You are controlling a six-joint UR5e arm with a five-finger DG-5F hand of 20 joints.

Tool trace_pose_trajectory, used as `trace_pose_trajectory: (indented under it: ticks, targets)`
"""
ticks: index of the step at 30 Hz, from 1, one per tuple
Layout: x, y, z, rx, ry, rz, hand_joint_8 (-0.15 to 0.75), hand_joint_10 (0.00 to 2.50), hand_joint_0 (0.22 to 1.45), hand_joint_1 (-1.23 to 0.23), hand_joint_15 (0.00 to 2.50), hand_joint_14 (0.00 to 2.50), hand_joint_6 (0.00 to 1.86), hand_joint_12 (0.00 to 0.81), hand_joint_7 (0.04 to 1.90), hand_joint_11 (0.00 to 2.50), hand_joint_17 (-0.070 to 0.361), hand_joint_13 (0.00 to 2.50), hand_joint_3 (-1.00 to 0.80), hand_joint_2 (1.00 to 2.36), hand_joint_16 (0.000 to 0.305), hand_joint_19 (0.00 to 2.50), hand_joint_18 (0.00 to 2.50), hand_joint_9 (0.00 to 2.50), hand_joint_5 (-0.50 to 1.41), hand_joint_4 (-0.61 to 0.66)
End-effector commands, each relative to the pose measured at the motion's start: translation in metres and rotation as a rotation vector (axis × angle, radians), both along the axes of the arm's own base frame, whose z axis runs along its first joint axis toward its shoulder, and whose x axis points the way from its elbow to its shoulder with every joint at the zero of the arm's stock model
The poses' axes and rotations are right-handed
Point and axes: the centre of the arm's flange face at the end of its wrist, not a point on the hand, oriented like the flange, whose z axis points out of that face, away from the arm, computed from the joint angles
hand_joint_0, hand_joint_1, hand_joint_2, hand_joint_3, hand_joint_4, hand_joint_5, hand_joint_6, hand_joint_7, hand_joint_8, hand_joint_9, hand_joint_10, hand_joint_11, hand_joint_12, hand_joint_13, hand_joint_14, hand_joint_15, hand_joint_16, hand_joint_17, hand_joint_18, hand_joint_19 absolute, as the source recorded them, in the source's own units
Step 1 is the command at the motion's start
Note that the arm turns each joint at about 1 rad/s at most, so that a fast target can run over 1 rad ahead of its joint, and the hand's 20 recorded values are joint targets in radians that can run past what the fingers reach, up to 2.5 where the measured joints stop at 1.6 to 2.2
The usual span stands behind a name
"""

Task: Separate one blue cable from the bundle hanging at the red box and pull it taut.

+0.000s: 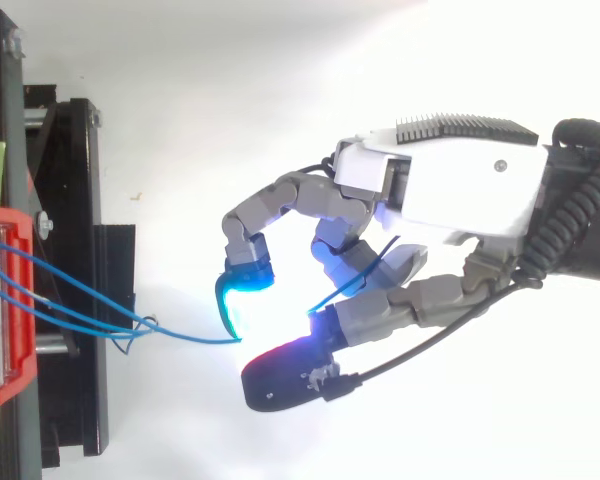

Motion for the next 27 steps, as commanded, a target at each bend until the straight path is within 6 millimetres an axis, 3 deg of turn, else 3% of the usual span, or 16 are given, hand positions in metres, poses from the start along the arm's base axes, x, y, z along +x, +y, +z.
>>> trace_pose_trajectory:
  ticks: [1,27]
  targets:
    - [-0.0002,-0.0002,0.0006,0.000,-0.001,0.000,0.306,1.29,0.71,-0.76,1.57,1.20,0.91,0.370,1.35,1.66,0.107,1.16,-0.04,1.03,0.047,0.93,1.08,1.22,-0.19,-0.13]
    - [0.0000,-0.0001,-0.0004,0.000,0.001,0.000,0.305,1.29,0.71,-0.76,1.59,1.18,0.91,0.372,1.35,1.66,0.107,1.16,-0.04,1.03,0.047,0.92,1.08,1.22,-0.19,-0.13]
